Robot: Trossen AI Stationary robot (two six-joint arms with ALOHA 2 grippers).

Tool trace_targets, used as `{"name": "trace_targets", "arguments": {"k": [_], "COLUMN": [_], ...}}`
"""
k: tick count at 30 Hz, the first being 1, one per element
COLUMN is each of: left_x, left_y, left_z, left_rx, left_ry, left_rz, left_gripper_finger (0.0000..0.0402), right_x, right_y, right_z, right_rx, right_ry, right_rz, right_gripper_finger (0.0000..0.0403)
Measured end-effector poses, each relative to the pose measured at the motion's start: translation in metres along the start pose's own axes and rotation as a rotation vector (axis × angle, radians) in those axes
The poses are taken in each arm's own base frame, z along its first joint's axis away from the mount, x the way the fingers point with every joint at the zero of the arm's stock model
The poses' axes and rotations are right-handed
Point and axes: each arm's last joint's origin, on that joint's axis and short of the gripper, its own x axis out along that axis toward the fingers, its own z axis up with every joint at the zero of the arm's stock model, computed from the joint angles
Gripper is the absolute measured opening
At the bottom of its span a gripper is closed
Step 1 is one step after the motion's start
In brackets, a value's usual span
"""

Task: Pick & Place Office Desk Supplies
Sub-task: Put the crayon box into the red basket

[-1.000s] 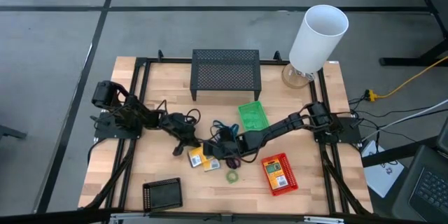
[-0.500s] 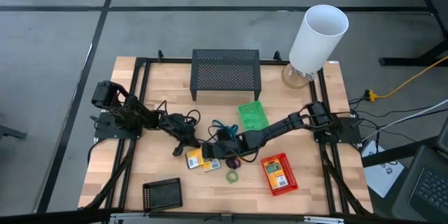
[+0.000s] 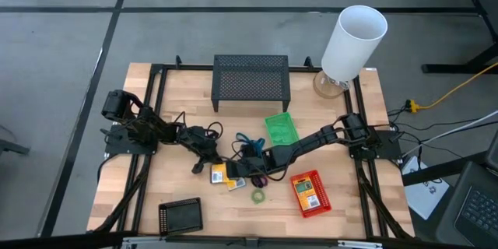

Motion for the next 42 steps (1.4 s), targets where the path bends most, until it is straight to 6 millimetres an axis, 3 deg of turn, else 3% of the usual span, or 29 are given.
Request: {"name": "trace_targets", "arguments": {"k": [3, 13, 19, 24, 32, 42], "left_x": [0.000, 0.000, 0.000, 0.000, 0.000, 0.000], "left_y": [0.000, 0.000, 0.000, 0.000, 0.000, 0.000], "left_z": [0.000, 0.000, 0.000, -0.002, -0.002, -0.002], "left_rx": [0.000, -0.001, -0.002, -0.009, -0.010, -0.012], "left_ry": [0.001, 0.001, 0.004, 0.018, 0.021, 0.024], "left_rz": [0.001, 0.002, 0.002, 0.005, 0.006, 0.002], "left_gripper_finger": [0.0024, 0.0024, 0.0024, 0.0024, 0.0024, 0.0024], "right_x": [0.000, 0.000, -0.008, -0.022, -0.058, -0.131], "right_y": [0.000, 0.006, 0.028, 0.043, 0.068, 0.088], "right_z": [0.000, 0.001, 0.000, 0.000, -0.011, -0.034], "right_rx": [-0.015, -0.065, -0.124, -0.178, -0.256, -0.342], "right_ry": [-0.003, -0.046, -0.047, -0.021, -0.011, -0.071], "right_rz": [0.005, 0.056, 0.104, 0.013, -0.132, -0.346], "right_gripper_finger": [0.0011, 0.0004, 0.0002, 0.0001, 0.0001, 0.0000]}}
